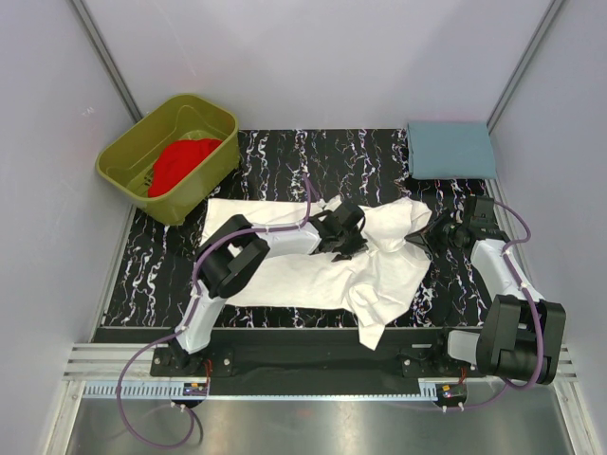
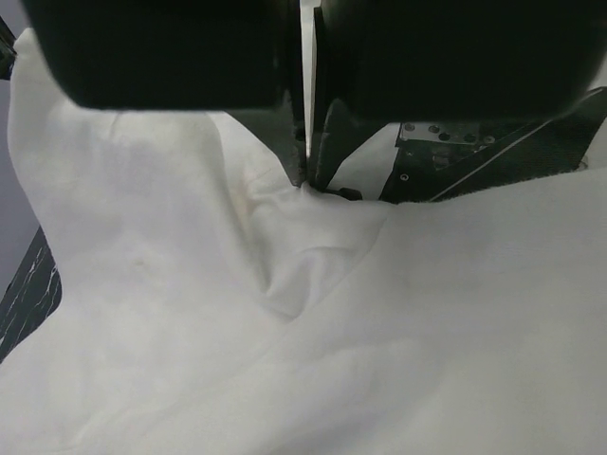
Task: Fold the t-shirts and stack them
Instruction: Fold the tshirt
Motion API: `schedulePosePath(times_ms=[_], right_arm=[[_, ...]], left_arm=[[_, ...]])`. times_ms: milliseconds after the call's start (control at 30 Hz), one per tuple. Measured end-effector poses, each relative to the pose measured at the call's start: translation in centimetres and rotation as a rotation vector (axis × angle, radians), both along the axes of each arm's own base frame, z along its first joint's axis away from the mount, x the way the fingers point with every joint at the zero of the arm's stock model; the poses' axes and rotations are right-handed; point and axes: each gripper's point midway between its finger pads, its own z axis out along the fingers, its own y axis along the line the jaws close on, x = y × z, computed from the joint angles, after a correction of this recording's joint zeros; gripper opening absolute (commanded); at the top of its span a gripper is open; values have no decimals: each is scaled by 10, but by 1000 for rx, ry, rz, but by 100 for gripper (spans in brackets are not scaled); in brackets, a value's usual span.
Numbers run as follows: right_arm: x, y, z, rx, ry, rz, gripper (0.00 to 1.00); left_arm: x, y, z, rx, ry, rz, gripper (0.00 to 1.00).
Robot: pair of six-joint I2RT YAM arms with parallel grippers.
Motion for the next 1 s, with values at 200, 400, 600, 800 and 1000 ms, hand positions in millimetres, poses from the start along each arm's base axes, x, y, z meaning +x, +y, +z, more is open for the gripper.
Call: schedulePosePath(times_ms=[200, 400, 600, 800, 1000], right_arm=[[-3, -2, 2, -13, 29, -5, 0], [-2, -9, 10, -59, 31, -15, 0], [-6, -13, 11, -86, 59, -21, 0], [-18, -15, 28, -112, 65, -28, 0], [-37, -7, 44, -121, 55, -15, 0]], left_arm=[[0, 3, 5, 7, 14, -1, 0], [1, 20, 29, 18, 18, -27, 0], [7, 41, 56, 25, -7, -54, 0], [6, 58, 73, 37, -22, -92, 0], [1, 71, 75, 86, -22, -152, 0]])
